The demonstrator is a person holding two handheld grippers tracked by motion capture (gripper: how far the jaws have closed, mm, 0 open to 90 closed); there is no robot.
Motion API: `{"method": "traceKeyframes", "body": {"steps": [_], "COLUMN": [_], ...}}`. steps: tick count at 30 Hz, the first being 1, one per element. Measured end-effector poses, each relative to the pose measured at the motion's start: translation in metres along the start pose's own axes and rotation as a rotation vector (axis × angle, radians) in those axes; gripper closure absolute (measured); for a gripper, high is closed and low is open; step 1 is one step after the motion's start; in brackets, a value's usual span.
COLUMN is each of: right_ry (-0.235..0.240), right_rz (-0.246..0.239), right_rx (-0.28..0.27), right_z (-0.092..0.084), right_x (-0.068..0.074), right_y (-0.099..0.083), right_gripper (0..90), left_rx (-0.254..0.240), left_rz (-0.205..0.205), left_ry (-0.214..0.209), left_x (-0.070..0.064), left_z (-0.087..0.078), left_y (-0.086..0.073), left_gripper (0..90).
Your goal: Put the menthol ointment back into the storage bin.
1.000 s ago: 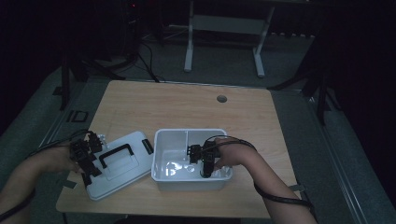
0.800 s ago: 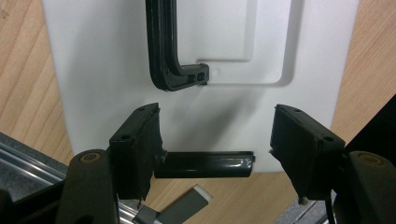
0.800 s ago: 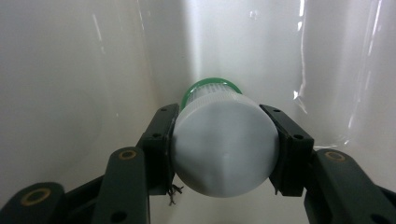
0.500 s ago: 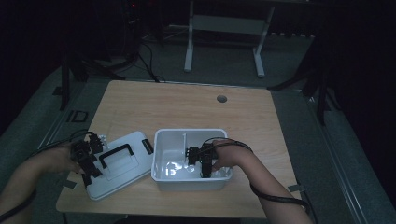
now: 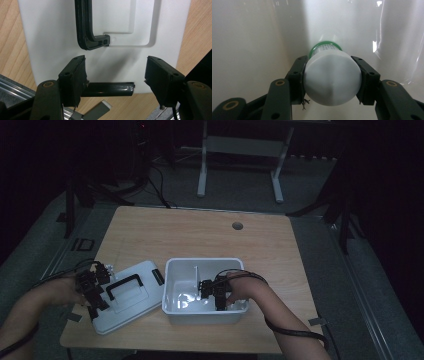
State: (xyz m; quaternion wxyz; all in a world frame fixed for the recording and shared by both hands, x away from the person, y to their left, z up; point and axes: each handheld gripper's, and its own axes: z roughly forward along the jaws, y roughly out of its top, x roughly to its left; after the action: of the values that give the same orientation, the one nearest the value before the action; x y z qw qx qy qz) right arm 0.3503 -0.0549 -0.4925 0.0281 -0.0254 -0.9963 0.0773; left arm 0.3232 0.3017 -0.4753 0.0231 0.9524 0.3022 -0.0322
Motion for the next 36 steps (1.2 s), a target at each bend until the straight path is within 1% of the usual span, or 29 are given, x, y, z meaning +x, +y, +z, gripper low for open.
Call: {"method": "traceKeyframes", "body": {"steps": [2, 4, 5, 6, 7, 9, 14, 16, 17, 18, 19, 21, 23, 24, 25, 28, 31, 34, 36], "right_ry": [0.005, 0.013, 0.005, 0.002, 0.007, -0.002, 0.006, 0.005, 0.008, 0.003, 0.005, -0.009, -0.023, -0.034, -0.035, -0.043, -0.047, -0.061, -0.066], "right_rz": [0.005, -0.004, -0.006, 0.003, 0.0, -0.007, -0.002, -0.007, -0.006, -0.015, -0.01, -0.019, -0.007, -0.009, 0.0, -0.005, 0.004, 0.012, 0.017], "right_rx": [0.004, 0.015, 0.014, 0.008, 0.008, 0.007, -0.028, -0.028, -0.028, -0.03, -0.033, -0.045, -0.056, -0.06, -0.066, -0.076, -0.082, -0.111, -0.122], "right_z": [0.001, 0.001, -0.001, -0.003, -0.006, -0.011, -0.026, -0.03, -0.032, -0.034, -0.036, -0.041, -0.045, -0.047, -0.049, -0.054, -0.059, -0.067, -0.071], "right_x": [0.001, 0.001, 0.003, 0.003, 0.003, 0.004, 0.004, 0.005, 0.005, 0.006, 0.006, 0.006, 0.004, 0.004, 0.003, 0.003, 0.002, 0.001, 0.001], "right_y": [0.0, 0.001, 0.002, 0.002, 0.001, 0.0, -0.004, -0.005, -0.006, -0.007, -0.008, -0.009, -0.011, -0.012, -0.013, -0.016, -0.02, -0.025, -0.028], "right_gripper": [49.2, 46.4, 46.3, 46.3, 46.3, 46.3, 46.4, 46.8, 46.8, 46.9, 47.7, 47.7, 47.7, 47.7, 47.7, 47.7, 47.6, 46.7, 45.3], "left_rx": [0.007, 0.013, 0.016, 0.017, 0.015, 0.009, 0.014, 0.019, 0.018, 0.013, 0.009, 0.009, 0.008, 0.008, 0.009, 0.009, 0.008, 0.007, 0.01], "left_rz": [0.0, -0.002, -0.005, -0.005, -0.007, -0.007, -0.005, -0.01, -0.01, -0.012, -0.012, -0.013, -0.012, -0.012, -0.013, -0.012, -0.014, -0.02, -0.012], "left_ry": [0.0, 0.001, 0.001, 0.002, 0.003, 0.004, 0.012, 0.012, 0.015, 0.015, 0.015, 0.017, 0.018, 0.021, 0.021, 0.023, 0.023, 0.028, 0.027], "left_x": [0.0, 0.0, 0.0, 0.0, 0.0, 0.0, 0.0, 0.001, 0.001, 0.0, 0.0, 0.0, 0.0, 0.0, 0.0, 0.0, 0.0, 0.0, -0.001], "left_z": [0.0, 0.001, 0.001, 0.0, 0.0, -0.001, -0.003, -0.003, -0.003, -0.003, -0.004, -0.005, -0.006, -0.006, -0.006, -0.007, -0.007, -0.007, -0.006], "left_y": [0.0, -0.001, -0.001, -0.001, -0.001, -0.001, -0.001, -0.001, -0.001, -0.001, -0.001, -0.001, -0.002, -0.002, -0.002, -0.002, -0.003, -0.002, -0.002], "left_gripper": [32.9, 32.9, 32.9, 32.9, 32.9, 32.9, 32.9, 32.9, 32.9, 32.9, 32.9, 32.9, 32.9, 32.9, 32.9, 32.9, 32.9, 32.9, 32.9]}}
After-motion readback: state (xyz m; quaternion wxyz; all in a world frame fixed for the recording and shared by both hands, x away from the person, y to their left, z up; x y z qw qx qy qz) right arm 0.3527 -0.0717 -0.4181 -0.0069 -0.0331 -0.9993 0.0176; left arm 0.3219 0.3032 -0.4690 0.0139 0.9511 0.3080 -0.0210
